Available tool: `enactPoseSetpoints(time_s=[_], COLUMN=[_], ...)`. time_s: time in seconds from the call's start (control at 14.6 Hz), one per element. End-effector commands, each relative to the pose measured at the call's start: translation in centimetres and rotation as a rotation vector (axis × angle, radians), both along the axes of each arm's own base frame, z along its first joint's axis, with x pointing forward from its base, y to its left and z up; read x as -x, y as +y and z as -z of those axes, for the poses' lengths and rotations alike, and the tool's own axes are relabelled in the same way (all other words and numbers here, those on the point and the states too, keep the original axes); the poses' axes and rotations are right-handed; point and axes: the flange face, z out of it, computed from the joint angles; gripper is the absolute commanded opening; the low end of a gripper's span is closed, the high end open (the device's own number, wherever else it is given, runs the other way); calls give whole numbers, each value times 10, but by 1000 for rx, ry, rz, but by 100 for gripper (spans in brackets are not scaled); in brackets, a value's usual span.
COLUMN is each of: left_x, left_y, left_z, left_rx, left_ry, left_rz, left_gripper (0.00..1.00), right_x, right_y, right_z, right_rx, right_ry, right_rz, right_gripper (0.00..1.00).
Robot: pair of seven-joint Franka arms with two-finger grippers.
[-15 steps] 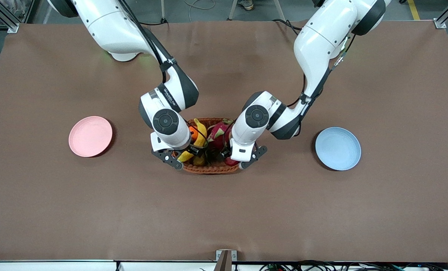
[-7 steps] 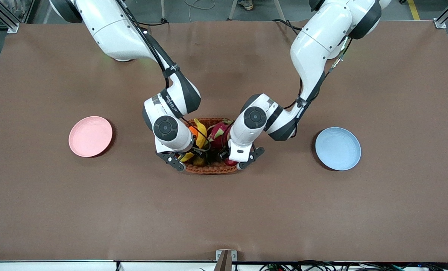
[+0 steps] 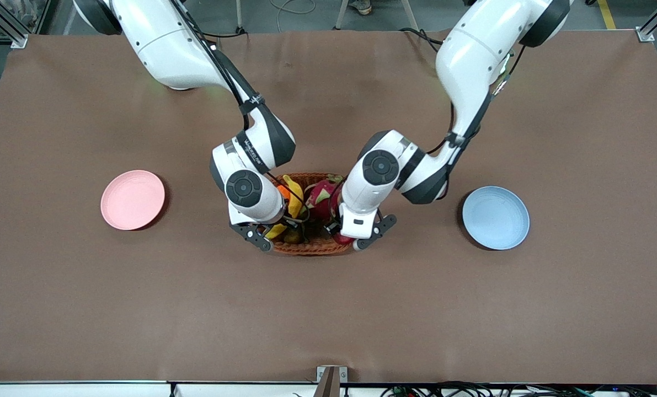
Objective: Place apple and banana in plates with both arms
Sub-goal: 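Grasp the banana with the right gripper while the left gripper grasps the apple, then carry the banana to the pink plate while the left gripper lowers the apple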
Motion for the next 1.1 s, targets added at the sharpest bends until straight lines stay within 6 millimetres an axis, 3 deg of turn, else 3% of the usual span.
enactPoseSetpoints(time_s=[0.0,0.21,0.41,0.68,1.03], left_x=[-10,-21,-24,-24,0], left_y=[44,109,183,279,369], left_z=[-60,-84,-72,-37,16], left_rx=[-57,-116,-162,-188,-182], left_ry=[-9,8,35,89,43], left_rz=[3,87,178,252,275], left_gripper=[12,13,12,13,14], right_x=[-2,-2,-8,-20,-36], right_y=[1,1,2,-4,-58], right_z=[9,9,-2,-24,-54], right_rx=[-1,-1,-13,-25,-6], right_ry=[5,5,-10,-21,71], right_rz=[7,4,5,18,-128], right_gripper=[49,42,33,28,28])
